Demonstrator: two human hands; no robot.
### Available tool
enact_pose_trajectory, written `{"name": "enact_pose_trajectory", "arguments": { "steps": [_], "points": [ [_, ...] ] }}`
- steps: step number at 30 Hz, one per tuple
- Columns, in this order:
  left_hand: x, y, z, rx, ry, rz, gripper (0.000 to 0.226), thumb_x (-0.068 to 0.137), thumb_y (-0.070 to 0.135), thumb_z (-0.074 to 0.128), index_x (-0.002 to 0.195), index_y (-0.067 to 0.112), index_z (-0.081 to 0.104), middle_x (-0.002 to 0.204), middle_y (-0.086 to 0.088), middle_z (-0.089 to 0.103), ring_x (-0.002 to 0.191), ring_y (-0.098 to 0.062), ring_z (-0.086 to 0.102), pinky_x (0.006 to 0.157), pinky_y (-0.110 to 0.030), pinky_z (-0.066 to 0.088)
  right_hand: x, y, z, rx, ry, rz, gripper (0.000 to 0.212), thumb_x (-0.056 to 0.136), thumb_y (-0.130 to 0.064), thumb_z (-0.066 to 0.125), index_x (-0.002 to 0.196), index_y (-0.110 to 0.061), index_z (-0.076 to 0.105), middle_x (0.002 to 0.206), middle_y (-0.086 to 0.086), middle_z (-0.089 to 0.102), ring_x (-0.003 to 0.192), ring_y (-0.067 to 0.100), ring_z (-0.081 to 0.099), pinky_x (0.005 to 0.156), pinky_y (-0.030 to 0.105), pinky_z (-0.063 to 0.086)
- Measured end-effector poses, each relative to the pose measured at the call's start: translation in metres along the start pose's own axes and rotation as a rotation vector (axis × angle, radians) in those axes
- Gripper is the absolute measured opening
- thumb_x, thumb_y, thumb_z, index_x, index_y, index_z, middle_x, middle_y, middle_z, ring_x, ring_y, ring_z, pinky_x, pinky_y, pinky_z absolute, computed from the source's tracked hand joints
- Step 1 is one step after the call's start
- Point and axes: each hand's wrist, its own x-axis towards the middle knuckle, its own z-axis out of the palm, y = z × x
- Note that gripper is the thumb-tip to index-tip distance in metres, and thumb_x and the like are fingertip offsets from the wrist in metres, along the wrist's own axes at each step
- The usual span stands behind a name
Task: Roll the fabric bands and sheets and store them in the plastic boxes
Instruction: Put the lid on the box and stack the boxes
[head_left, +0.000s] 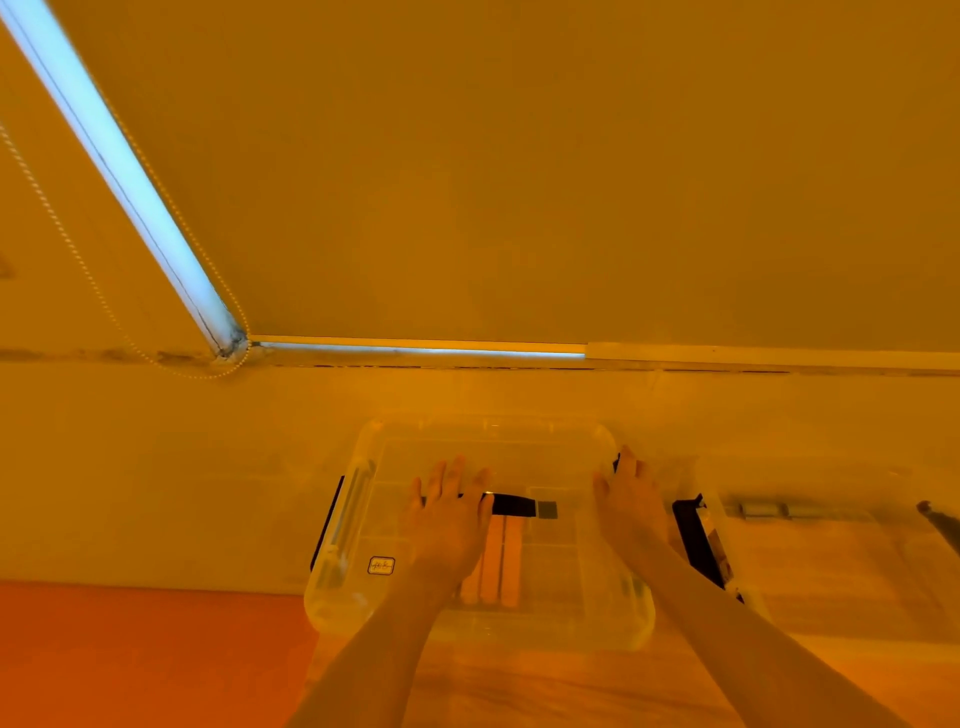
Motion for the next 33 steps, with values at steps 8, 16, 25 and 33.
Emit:
{"name": "enact_pose_trajectory", "arguments": {
  "steps": [8, 16, 25, 33],
  "points": [
    [0.003, -0.047, -0.028, -0.111, 0.151, 0.002, 0.042, 0.103, 0.036, 0.026, 0.145, 0.035, 0.032, 0.157, 0.005, 0.023, 0.145, -0.014, 0.015, 0.119, -0.041, 0.008, -0.014, -0.053, 0.006, -0.257, 0.041, -0.307, 0.056, 0.101, -0.039, 0.036, 0.152, -0.022, 0.018, 0.157, 0.010, 0.022, 0.146, 0.028, 0.015, 0.118, 0.047, 0.015],
    [-0.012, -0.153, -0.029, -0.152, 0.177, -0.194, 0.048, 0.101, 0.046, 0.024, 0.148, 0.034, 0.025, 0.159, 0.000, 0.015, 0.146, -0.023, 0.013, 0.117, -0.043, 0.011, -0.051, -0.131, 0.076, -0.288, -0.230, -0.704, 0.099, 0.075, -0.074, -0.023, 0.147, -0.031, 0.031, 0.156, 0.009, 0.022, 0.144, 0.032, 0.021, 0.111, 0.047, 0.005],
    [-0.016, -0.179, 0.000, -0.490, 0.031, -0.051, 0.066, 0.091, 0.064, 0.011, 0.151, 0.037, 0.009, 0.160, 0.009, 0.001, 0.146, -0.012, -0.004, 0.117, -0.043, 0.021, -0.060, -0.142, 0.105, -0.519, -0.209, -0.670, 0.068, 0.099, -0.054, 0.002, 0.124, -0.033, 0.062, 0.127, 0.008, 0.062, 0.116, 0.030, 0.060, 0.096, 0.047, 0.037],
    [-0.013, -0.175, 0.000, -0.614, 0.002, -0.105, 0.077, 0.085, 0.070, 0.027, 0.151, 0.031, 0.016, 0.160, 0.004, 0.002, 0.147, -0.017, 0.003, 0.114, -0.044, 0.019, -0.063, -0.143, 0.101, -0.530, -0.228, -0.609, 0.065, 0.097, -0.058, 0.007, 0.124, -0.034, 0.061, 0.128, 0.007, 0.061, 0.117, 0.029, 0.059, 0.096, 0.051, 0.034]
  ]
}}
